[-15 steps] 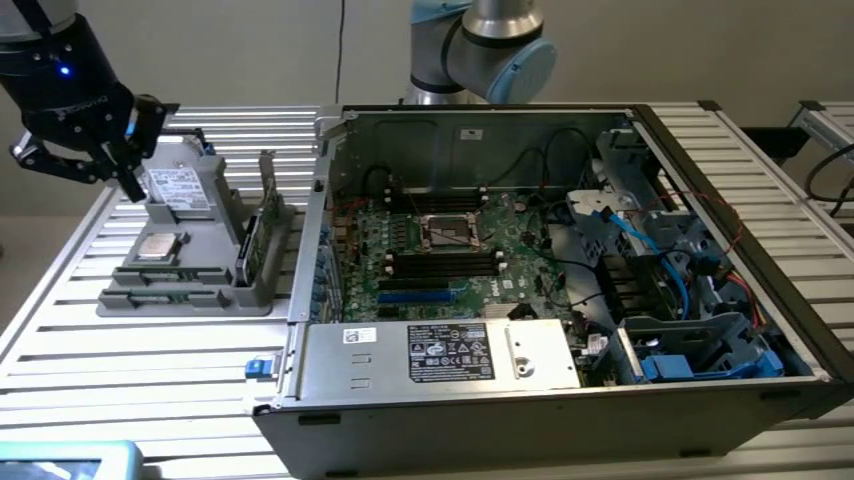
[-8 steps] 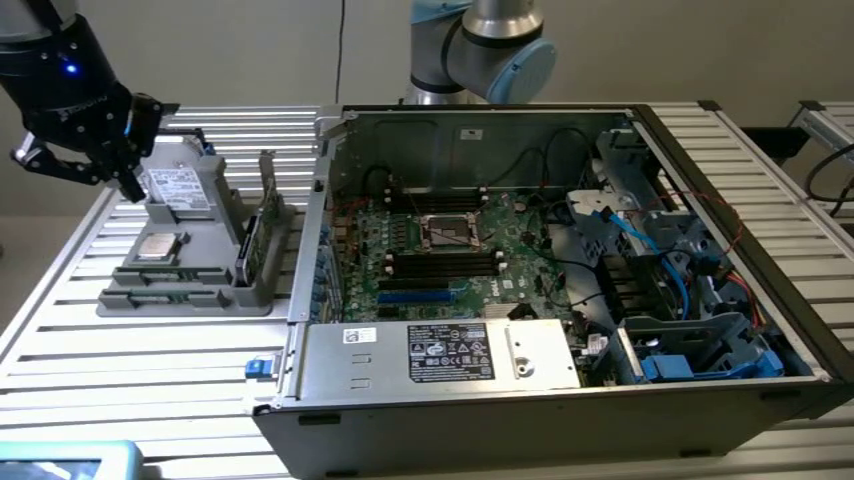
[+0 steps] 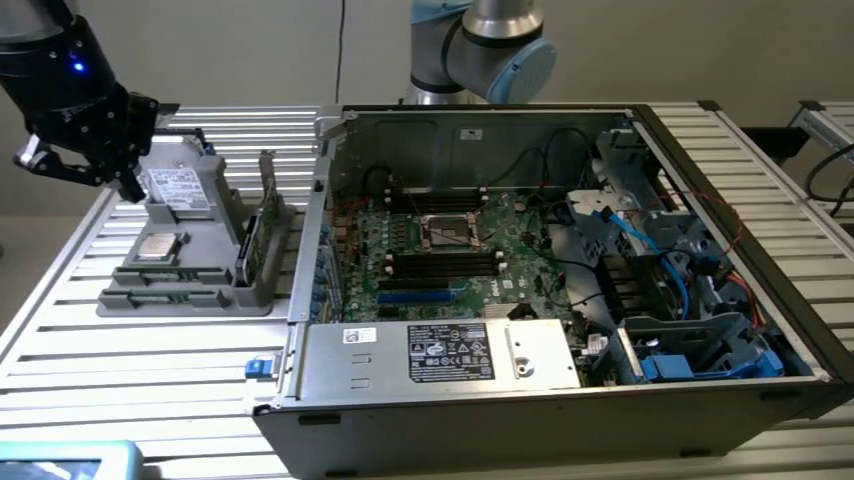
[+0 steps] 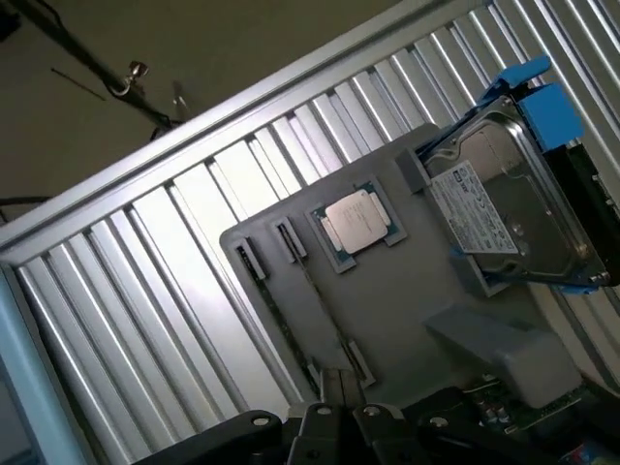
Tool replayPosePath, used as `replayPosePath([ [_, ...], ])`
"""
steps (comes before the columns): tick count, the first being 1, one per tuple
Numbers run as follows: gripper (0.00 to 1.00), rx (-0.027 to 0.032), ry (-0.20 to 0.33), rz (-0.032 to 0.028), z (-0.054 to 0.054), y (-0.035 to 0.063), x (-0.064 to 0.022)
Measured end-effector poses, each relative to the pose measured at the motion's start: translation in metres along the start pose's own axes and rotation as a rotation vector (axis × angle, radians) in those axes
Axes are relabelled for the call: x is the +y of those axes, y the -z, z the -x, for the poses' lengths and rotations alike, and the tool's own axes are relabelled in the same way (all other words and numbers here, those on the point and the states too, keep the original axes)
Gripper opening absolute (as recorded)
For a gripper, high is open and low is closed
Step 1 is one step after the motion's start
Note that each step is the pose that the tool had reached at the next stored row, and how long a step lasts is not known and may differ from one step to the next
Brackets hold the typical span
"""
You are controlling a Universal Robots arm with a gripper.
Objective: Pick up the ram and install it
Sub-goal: 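Pick up the ram and move it above insertion slot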
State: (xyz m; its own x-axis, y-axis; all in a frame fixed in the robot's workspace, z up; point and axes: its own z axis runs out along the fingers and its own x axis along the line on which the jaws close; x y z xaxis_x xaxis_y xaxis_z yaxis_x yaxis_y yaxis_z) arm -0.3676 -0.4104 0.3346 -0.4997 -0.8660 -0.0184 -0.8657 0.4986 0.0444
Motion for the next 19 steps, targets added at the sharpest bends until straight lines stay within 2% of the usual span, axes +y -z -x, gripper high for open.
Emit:
replayPosePath([
  [2,0.11,0.0014,0.037,0.0002,0.0,0.0,-0.0001],
  [4,0.11,0.0013,0.074,-0.0022,0.0,-0.0001,0.0],
  [9,0.11,-0.004,0.154,-0.0188,0.0,-0.0004,-0.0001],
  [19,0.11,0.0034,0.336,-0.0191,0.0,-0.0013,0.0],
])
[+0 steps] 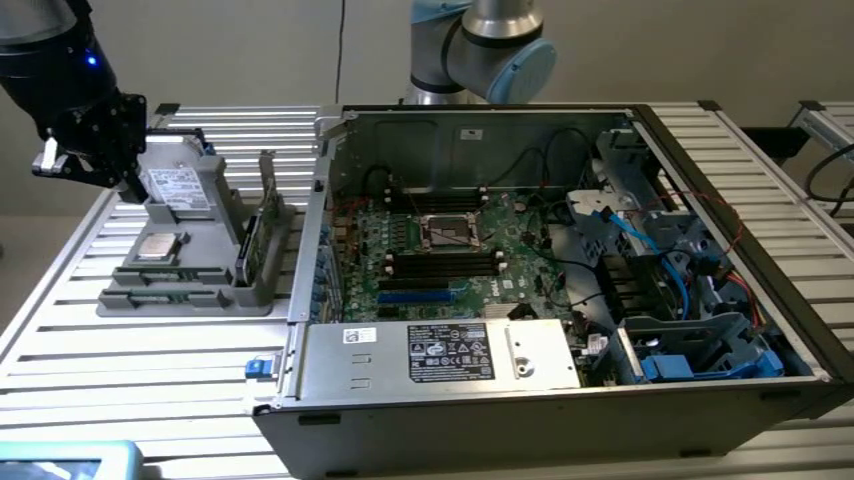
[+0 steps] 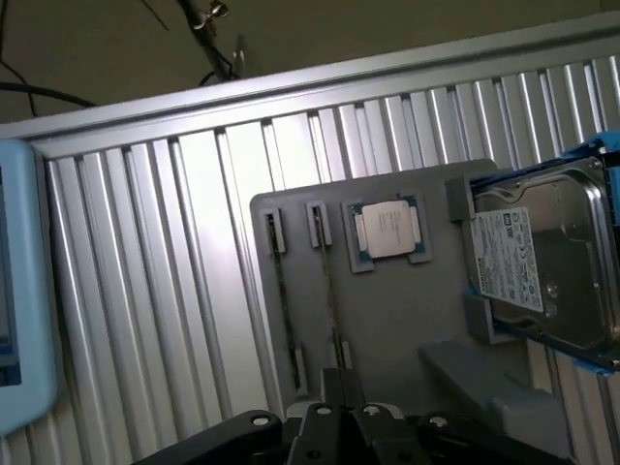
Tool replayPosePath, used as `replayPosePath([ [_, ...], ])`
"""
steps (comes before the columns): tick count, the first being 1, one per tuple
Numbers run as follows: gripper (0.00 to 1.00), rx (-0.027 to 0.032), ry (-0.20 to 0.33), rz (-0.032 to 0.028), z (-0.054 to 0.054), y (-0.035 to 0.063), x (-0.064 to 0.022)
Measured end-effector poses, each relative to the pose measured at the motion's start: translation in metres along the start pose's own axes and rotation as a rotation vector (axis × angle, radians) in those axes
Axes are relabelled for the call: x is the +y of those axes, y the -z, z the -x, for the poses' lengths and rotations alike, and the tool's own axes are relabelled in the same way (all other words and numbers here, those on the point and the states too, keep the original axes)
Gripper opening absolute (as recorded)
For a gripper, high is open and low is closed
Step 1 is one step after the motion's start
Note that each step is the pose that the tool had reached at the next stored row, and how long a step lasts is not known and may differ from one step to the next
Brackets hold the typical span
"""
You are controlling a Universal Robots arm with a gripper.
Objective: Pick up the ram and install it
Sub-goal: 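Pick up the ram and move it above insertion slot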
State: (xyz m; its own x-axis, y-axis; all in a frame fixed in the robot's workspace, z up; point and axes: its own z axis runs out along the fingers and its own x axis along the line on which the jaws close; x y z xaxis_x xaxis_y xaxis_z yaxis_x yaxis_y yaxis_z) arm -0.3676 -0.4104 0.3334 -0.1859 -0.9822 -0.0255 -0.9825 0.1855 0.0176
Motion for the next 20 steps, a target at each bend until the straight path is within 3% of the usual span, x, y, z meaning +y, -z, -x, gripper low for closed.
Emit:
replayPosePath([
  [11,0.11,0.0186,0.181,0.0011,0.0,0.0,0.0],
  [19,0.11,0.0194,0.184,0.0011,0.0,-0.0001,0.0],
  [20,0.17,0.0194,0.184,0.0011,0.0,-0.0001,0.0],
])
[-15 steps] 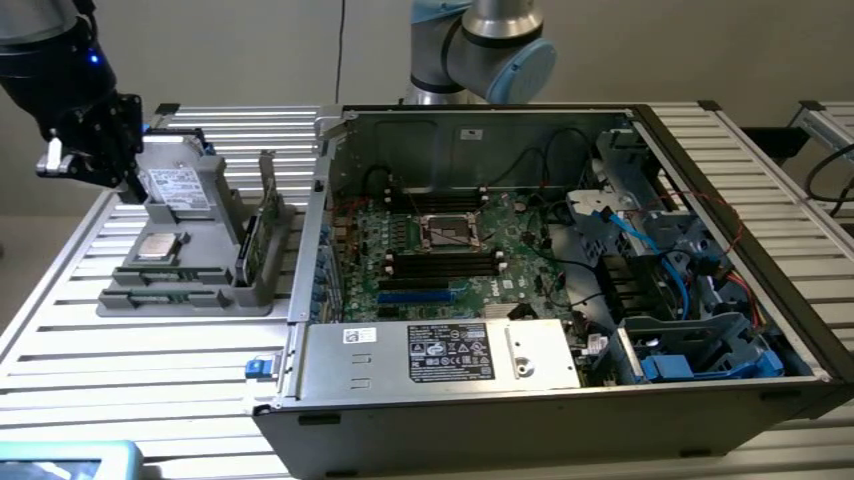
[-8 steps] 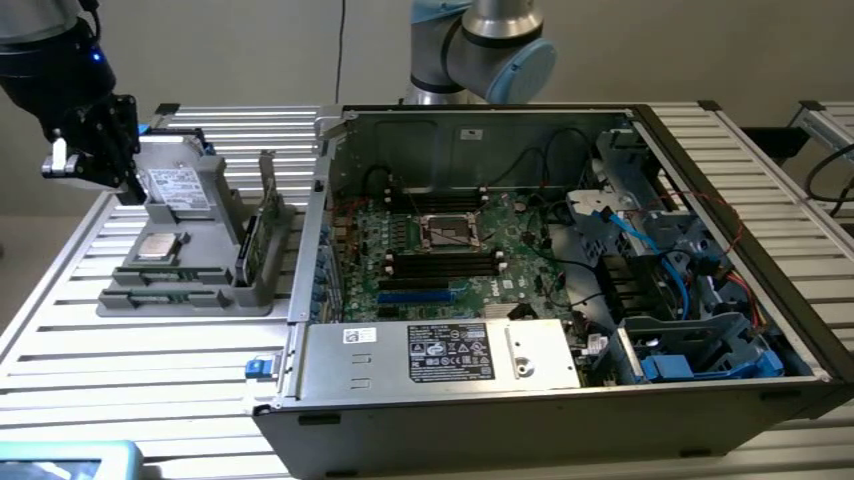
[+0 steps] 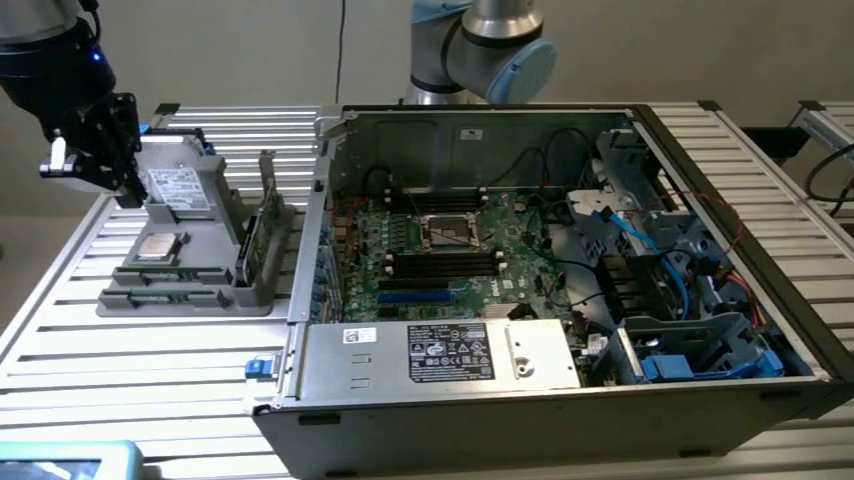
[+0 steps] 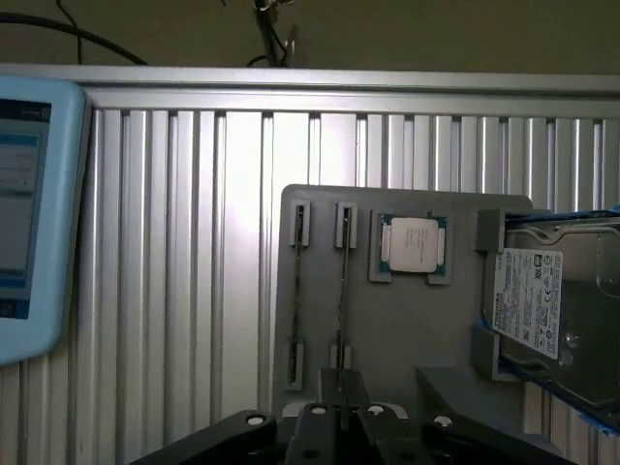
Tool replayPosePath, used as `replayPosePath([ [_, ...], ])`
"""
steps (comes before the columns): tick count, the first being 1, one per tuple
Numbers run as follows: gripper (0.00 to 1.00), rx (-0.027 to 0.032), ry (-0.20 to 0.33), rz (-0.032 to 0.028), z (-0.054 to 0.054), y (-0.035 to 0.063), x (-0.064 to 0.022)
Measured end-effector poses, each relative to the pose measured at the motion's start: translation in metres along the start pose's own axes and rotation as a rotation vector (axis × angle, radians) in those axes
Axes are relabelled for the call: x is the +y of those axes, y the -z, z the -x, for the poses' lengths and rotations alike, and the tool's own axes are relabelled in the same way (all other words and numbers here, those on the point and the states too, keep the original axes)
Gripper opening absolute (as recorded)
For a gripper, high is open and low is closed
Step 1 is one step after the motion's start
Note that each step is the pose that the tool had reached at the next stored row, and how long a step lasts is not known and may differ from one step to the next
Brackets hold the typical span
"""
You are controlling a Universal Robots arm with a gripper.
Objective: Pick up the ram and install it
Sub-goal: 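Pick up the ram and move it above insertion slot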
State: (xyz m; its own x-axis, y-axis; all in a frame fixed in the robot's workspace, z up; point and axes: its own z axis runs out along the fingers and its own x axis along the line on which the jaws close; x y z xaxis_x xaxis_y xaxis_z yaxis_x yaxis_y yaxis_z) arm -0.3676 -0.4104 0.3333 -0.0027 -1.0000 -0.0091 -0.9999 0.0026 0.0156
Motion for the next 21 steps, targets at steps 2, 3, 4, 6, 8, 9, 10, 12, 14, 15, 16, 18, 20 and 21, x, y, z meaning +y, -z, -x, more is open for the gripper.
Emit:
replayPosePath([
  [2,0.24,-0.0001,0.0,0.0004,0.0,-0.0007,0.0],
  [3,0.3,0.0,0.0,0.0007,0.0,-0.0014,0.0],
  [4,0.3,0.0005,0.0,0.0015,0.0,-0.0026,0.0],
  [6,0.36,0.0021,0.0,0.0017,-0.001,-0.0056,0.0],
  [8,0.36,0.0057,0.0,0.0017,-0.001,-0.0082,0.0001],
  [9,0.36,0.0078,0.0,0.0016,-0.001,-0.0094,0.0002],
  [10,0.36,0.0104,0.0,0.0017,-0.001,-0.0104,0.0003],
  [12,0.36,0.0173,0.0,0.0019,-0.002,-0.0117,0.0005],
  [14,0.36,0.0229,0.0,0.0018,-0.006,-0.0132,0.0005],
  [15,0.36,0.0236,0.0,0.0017,-0.008,-0.0145,0.0004],
  [16,0.36,0.0236,0.0,0.0017,-0.01,-0.0164,0.0004],
  [18,0.36,0.0237,0.0,0.0015,-0.013,-0.0199,0.0002],
  [20,0.36,0.0238,0.0,0.0018,-0.015,-0.0235,0.0002],
  [21,0.36,0.0238,0.0,0.0018,-0.016,-0.0253,0.0002],
])
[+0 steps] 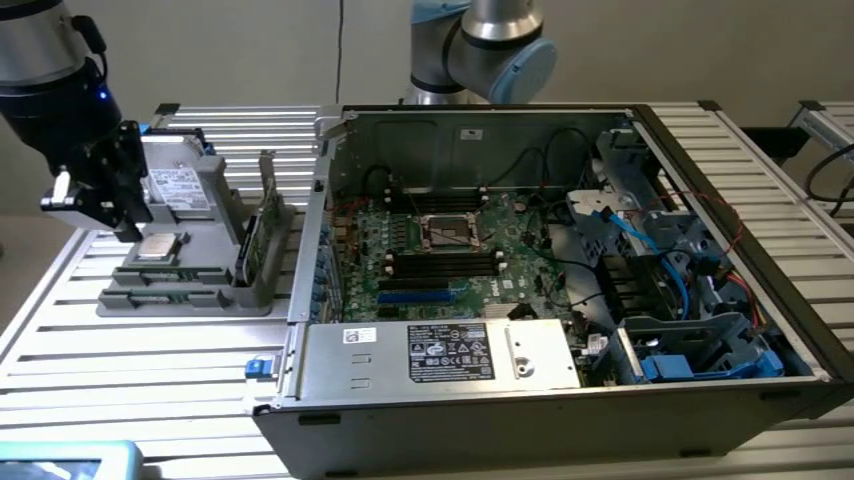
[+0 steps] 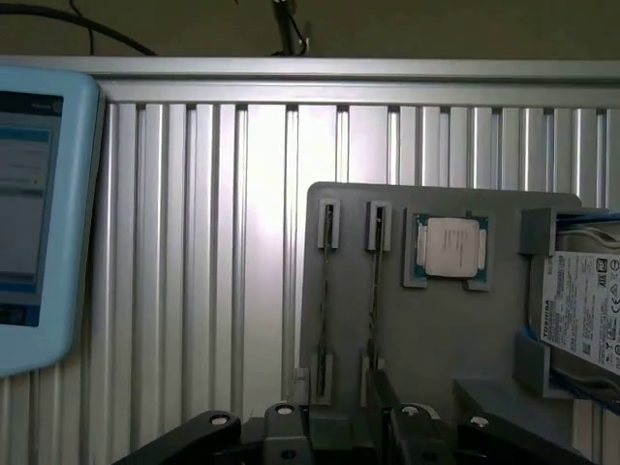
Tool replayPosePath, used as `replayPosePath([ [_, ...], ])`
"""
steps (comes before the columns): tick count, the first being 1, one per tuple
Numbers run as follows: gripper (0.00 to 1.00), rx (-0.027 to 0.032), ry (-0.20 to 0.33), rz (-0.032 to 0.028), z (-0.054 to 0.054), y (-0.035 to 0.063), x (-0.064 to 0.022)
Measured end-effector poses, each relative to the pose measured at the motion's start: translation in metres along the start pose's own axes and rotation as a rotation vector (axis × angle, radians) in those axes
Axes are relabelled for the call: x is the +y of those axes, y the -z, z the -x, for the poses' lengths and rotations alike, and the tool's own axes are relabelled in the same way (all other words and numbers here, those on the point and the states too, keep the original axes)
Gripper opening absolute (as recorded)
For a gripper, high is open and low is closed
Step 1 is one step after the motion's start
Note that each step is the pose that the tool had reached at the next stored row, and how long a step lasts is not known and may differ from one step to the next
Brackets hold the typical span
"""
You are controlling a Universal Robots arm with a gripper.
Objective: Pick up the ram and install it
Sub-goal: 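Pick up the ram and move it above insertion slot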
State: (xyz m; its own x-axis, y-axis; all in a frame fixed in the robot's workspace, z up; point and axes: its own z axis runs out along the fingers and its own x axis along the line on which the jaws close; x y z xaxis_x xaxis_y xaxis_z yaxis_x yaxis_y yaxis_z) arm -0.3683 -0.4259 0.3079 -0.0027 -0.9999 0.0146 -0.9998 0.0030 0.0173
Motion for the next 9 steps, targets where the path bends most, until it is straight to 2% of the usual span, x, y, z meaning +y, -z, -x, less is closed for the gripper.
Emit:
replayPosePath([
  [9,0.36,0.0,0.0,0.0,-0.006,-0.0165,-0.0003],
])
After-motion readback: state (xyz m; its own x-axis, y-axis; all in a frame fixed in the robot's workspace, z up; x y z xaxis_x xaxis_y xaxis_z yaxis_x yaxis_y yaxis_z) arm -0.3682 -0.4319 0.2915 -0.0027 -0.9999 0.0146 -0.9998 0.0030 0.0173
